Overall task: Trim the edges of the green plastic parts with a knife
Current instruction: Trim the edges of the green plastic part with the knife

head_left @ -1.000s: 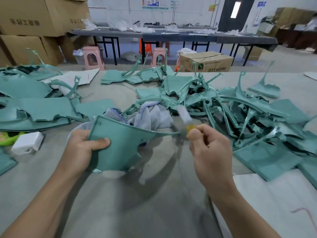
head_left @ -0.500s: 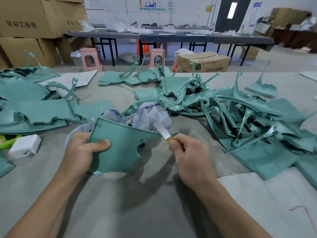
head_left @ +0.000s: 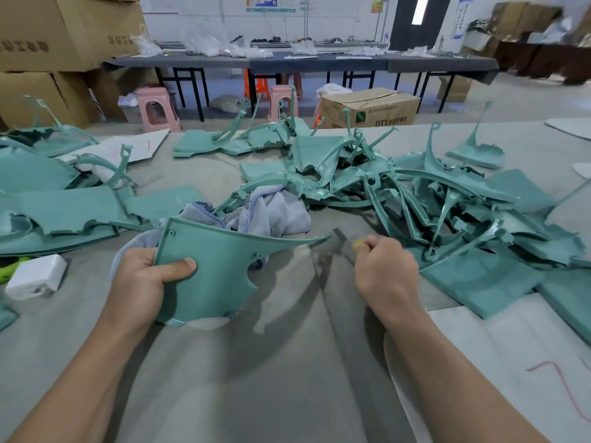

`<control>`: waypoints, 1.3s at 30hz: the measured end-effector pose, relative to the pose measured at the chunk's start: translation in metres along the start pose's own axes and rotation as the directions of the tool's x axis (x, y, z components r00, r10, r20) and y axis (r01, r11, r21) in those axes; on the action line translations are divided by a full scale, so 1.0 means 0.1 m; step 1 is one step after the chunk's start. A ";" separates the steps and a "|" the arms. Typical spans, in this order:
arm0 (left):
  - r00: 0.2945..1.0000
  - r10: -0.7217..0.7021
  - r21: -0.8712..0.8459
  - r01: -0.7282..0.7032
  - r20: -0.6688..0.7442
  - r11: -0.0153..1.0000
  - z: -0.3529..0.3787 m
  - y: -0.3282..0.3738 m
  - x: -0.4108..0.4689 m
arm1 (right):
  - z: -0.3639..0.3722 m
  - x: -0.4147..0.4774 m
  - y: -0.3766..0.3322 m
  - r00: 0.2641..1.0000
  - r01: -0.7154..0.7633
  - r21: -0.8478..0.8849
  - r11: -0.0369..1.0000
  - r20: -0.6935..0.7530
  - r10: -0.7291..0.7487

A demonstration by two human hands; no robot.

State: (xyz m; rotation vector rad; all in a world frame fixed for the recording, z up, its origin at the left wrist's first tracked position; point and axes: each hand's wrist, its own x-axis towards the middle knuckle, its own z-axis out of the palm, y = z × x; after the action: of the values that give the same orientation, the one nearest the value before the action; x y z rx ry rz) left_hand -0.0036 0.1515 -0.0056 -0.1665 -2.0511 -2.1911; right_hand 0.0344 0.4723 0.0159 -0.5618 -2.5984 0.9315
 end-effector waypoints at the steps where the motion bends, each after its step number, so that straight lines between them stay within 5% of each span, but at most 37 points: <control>1: 1.000 0.003 -0.003 -0.003 0.000 1.000 0.01 0.01 -0.01 | 0.01 -0.04 -0.02 0.996 0.089 0.122 0.989 0.001 -0.089; 4: 1.000 0.016 0.006 -0.016 -0.009 1.000 0.01 0.01 -0.01 | 0.09 -0.13 -0.07 0.963 0.223 0.190 0.956 0.109 -0.247; 8: 0.998 0.056 0.014 -0.057 0.011 0.998 0.00 0.02 -0.04 | -0.02 0.09 0.07 1.000 -0.028 -0.022 0.999 -0.002 0.028; 12: 0.994 0.108 0.038 -0.109 0.028 0.993 -0.04 0.05 -0.07 | -0.07 0.03 0.12 0.994 0.108 0.253 0.961 -0.048 -0.099; 16: 0.993 0.114 0.055 -0.115 0.021 0.992 -0.04 0.05 -0.05 | -0.14 -0.02 0.07 0.950 0.240 0.454 0.858 0.070 -0.303; 21: 0.994 0.109 0.075 -0.110 0.017 0.991 -0.06 0.03 -0.04 | -0.14 0.09 0.12 0.993 0.066 0.093 0.993 0.090 -0.074; 26: 0.992 0.124 0.092 -0.125 0.012 0.988 -0.09 0.00 -0.02 | -0.11 0.01 0.10 0.967 0.129 0.369 0.920 0.158 -0.199; 29: 0.993 0.116 0.092 -0.118 0.025 0.989 -0.10 -0.01 0.00 | -0.11 0.10 0.12 0.991 0.075 0.175 0.982 0.096 -0.093; 33: 0.991 0.129 0.123 -0.131 0.029 0.984 -0.08 0.04 -0.02 | -0.15 0.11 0.13 0.972 0.062 0.401 0.914 0.184 -0.147; 37: 0.977 0.190 0.247 -0.209 0.096 0.946 0.01 0.19 -0.09 | -0.17 0.14 0.11 0.992 0.076 0.146 0.986 0.086 -0.089; 39: 0.969 0.218 0.318 -0.244 0.114 0.916 0.03 0.27 -0.13 | -0.18 0.13 0.13 0.990 0.101 0.271 0.957 0.070 -0.125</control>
State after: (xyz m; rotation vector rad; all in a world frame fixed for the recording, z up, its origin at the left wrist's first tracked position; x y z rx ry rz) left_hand 0.0141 0.1526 0.0185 -0.4367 -2.2693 -1.7012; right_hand 0.0338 0.4975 0.0227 -0.3036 -2.4899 1.2654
